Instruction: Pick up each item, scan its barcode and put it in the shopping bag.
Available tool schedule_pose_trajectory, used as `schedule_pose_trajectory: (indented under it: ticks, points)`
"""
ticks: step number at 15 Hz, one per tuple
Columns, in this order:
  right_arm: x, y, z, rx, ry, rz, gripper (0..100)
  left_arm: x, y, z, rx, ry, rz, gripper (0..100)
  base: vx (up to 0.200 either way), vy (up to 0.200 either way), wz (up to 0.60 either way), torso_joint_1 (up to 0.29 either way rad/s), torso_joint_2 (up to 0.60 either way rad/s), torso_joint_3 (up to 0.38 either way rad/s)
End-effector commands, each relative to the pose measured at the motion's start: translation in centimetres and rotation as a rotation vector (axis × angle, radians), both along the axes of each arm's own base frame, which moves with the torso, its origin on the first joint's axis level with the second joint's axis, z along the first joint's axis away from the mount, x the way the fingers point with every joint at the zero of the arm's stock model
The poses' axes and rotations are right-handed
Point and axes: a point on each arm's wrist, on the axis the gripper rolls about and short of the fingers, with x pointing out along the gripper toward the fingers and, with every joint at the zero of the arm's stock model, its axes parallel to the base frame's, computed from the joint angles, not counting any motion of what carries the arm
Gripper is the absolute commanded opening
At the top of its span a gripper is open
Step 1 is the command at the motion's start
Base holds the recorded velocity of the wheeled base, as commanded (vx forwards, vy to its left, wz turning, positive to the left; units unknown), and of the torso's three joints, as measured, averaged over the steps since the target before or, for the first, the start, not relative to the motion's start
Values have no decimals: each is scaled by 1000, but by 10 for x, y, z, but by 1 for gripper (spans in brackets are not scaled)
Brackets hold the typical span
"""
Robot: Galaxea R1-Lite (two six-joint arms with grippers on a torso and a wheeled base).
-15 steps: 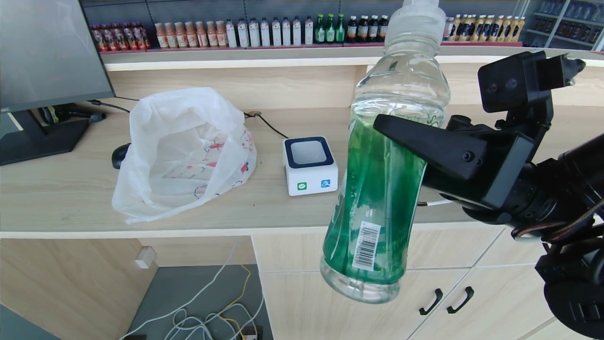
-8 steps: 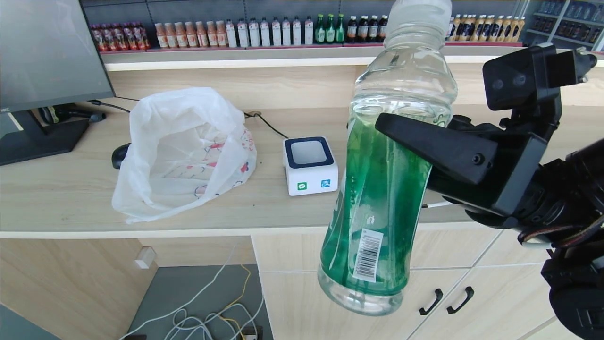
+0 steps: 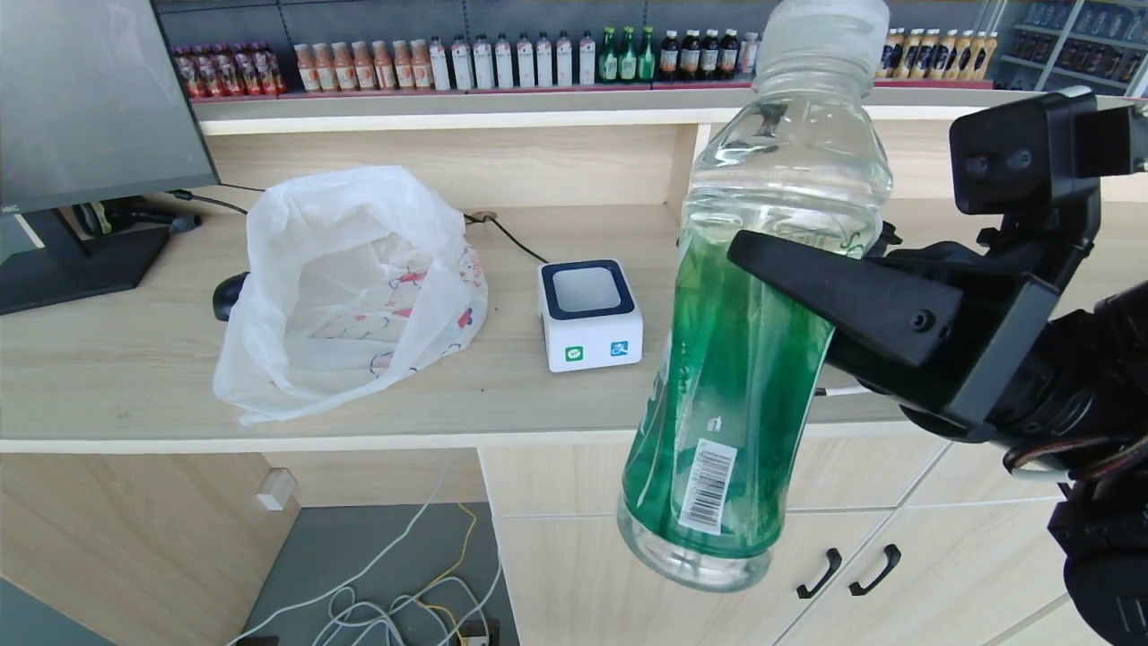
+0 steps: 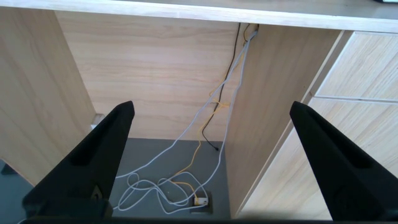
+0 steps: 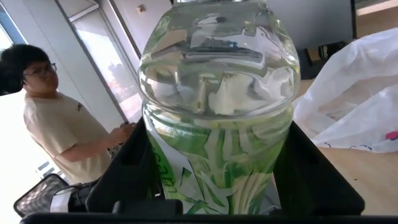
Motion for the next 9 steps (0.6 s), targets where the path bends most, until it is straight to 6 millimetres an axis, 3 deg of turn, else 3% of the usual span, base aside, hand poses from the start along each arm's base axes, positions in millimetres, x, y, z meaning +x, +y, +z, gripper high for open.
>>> schedule_pose_trajectory:
  ticks: [1,4,6,9]
  points:
    - [2,-8,-3,-8,-25,-48,0,0,0,0,0,-1,0,100,0,0,0,0,0,0]
    - [12,-26,0,4,-120,-221,0,0,0,0,0,-1,0,100,0,0,0,0,0,0]
    - [1,-36,8,45,-143,-302,0,0,0,0,0,-1,0,100,0,0,0,0,0,0]
    - [-7,-44,-6,-8,-239,-452,0,0,0,0,0,-1,0,100,0,0,0,0,0,0]
